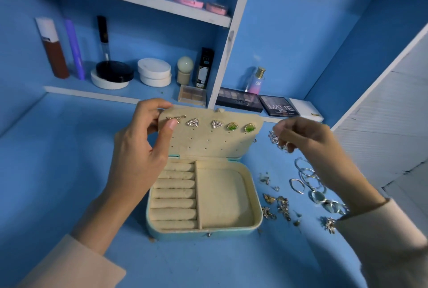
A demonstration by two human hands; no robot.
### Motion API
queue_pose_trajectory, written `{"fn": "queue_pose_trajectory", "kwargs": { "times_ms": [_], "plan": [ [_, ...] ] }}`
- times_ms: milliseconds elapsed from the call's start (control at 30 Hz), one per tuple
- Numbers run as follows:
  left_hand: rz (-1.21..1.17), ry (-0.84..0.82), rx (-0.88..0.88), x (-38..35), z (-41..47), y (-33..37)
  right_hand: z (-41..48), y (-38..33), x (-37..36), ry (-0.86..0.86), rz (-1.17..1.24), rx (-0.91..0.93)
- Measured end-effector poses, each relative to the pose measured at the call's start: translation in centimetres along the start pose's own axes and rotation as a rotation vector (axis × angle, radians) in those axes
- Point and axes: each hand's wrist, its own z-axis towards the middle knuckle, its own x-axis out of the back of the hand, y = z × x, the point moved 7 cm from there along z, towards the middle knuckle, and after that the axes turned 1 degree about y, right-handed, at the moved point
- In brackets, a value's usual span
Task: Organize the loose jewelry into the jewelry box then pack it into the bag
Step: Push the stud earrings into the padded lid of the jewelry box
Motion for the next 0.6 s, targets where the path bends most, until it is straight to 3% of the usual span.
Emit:
{"fn": "queue_pose_trajectory", "kwargs": {
  "times_ms": [133,400,600],
  "plan": [
    [0.035,-0.035,-0.084,0.9,-1.1,0.9,1.7,-4.3,-1.1,-0.025,0.157,0.061],
    [0.157,-0.055,-0.278,2.0,-3.1,2.1,0.0,-9.8,-10.9,-0.698,-0.034,0.179],
    [0.133,-0.050,-0.271,2.2,-3.3,2.0,-0.4,-9.9,-13.8,-0.859,-0.097,0.166]
  ]
}}
